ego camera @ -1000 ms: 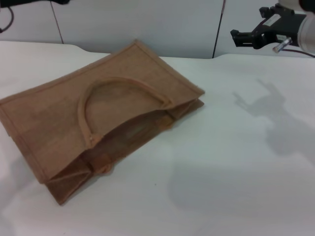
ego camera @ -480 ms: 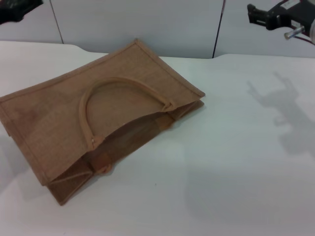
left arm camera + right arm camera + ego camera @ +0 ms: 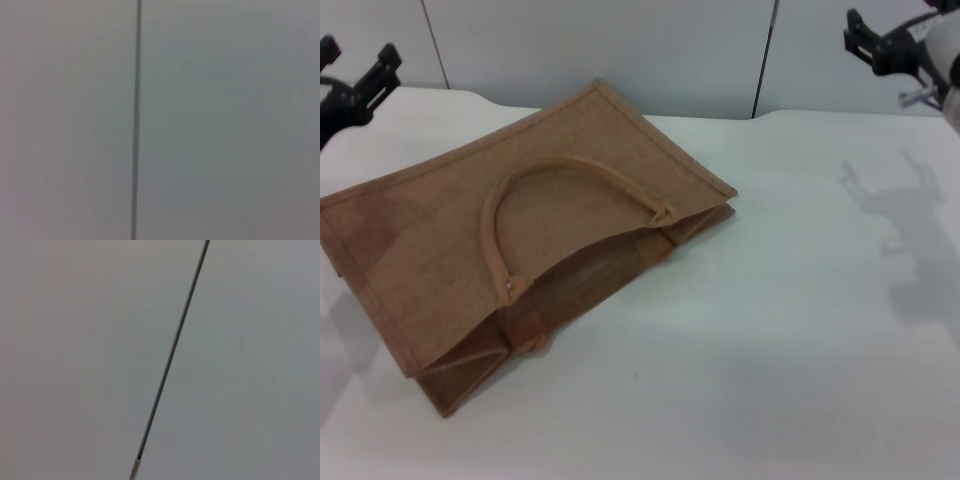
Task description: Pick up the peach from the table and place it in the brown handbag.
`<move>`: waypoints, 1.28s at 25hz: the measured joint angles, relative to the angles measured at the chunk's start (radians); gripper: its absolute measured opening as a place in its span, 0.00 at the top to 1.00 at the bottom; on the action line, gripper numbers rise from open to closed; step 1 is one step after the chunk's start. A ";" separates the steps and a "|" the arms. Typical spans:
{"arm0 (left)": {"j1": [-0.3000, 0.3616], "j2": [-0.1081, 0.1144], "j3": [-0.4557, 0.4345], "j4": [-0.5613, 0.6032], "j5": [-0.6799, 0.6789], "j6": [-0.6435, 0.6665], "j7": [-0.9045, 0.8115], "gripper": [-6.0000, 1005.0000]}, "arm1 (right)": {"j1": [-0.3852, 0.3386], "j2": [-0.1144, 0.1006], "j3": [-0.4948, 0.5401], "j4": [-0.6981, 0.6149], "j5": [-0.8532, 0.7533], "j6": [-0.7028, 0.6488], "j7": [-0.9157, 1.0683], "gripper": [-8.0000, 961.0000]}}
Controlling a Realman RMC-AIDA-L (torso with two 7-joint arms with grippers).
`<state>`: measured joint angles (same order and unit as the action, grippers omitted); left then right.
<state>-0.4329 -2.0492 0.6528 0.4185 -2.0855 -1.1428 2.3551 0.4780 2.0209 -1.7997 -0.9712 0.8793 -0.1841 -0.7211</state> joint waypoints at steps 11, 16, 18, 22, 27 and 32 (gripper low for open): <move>-0.095 0.005 -0.002 -0.337 -0.256 0.003 0.420 0.17 | 0.046 0.001 -0.155 0.275 -0.009 -0.358 0.262 0.07; -0.124 0.005 -0.002 -0.394 -0.295 0.014 0.465 0.17 | 0.087 0.001 -0.226 0.407 -0.010 -0.488 0.416 0.07; -0.127 0.005 -0.002 -0.402 -0.301 0.014 0.466 0.17 | 0.103 0.001 -0.234 0.430 -0.010 -0.490 0.432 0.07; -0.137 0.006 -0.002 -0.412 -0.304 0.014 0.468 0.17 | 0.117 0.001 -0.247 0.451 -0.010 -0.487 0.435 0.07; -0.140 0.006 -0.002 -0.416 -0.304 0.024 0.470 0.17 | 0.128 0.001 -0.262 0.459 -0.011 -0.487 0.435 0.07; -0.142 0.006 -0.002 -0.417 -0.305 0.052 0.471 0.17 | 0.133 0.001 -0.263 0.472 -0.011 -0.487 0.433 0.07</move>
<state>-0.5751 -2.0436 0.6504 0.0019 -2.3906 -1.0912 2.8258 0.6109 2.0217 -2.0629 -0.4990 0.8679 -0.6709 -0.2879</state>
